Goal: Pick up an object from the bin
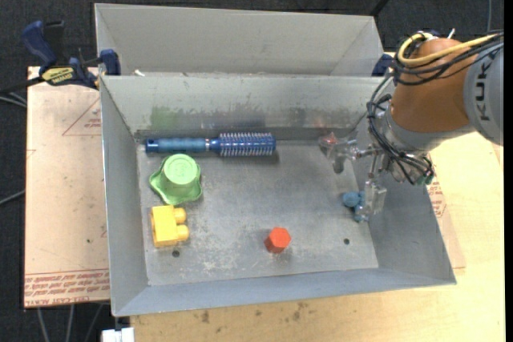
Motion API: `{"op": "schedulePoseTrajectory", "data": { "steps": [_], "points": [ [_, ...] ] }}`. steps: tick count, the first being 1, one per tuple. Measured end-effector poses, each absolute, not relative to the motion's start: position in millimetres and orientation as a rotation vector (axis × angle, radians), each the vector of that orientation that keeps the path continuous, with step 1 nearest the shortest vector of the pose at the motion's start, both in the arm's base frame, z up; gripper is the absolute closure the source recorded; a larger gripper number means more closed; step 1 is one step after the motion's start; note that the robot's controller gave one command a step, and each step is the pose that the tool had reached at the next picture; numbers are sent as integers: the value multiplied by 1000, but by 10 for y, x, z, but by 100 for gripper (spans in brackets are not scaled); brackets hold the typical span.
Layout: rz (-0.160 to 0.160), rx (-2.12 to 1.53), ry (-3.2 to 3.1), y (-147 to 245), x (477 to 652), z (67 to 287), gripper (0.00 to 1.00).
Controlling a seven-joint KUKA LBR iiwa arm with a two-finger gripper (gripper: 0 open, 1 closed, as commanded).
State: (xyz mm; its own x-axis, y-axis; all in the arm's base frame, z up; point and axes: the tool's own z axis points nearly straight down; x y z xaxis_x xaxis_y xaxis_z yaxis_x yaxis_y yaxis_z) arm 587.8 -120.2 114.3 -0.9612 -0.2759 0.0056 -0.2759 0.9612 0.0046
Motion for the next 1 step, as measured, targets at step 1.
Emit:
{"op": "schedulePoseTrajectory", "data": {
  "steps": [1],
  "points": [
    [-3,387,-3118,-1468,6026,676,0]
  ]
}}
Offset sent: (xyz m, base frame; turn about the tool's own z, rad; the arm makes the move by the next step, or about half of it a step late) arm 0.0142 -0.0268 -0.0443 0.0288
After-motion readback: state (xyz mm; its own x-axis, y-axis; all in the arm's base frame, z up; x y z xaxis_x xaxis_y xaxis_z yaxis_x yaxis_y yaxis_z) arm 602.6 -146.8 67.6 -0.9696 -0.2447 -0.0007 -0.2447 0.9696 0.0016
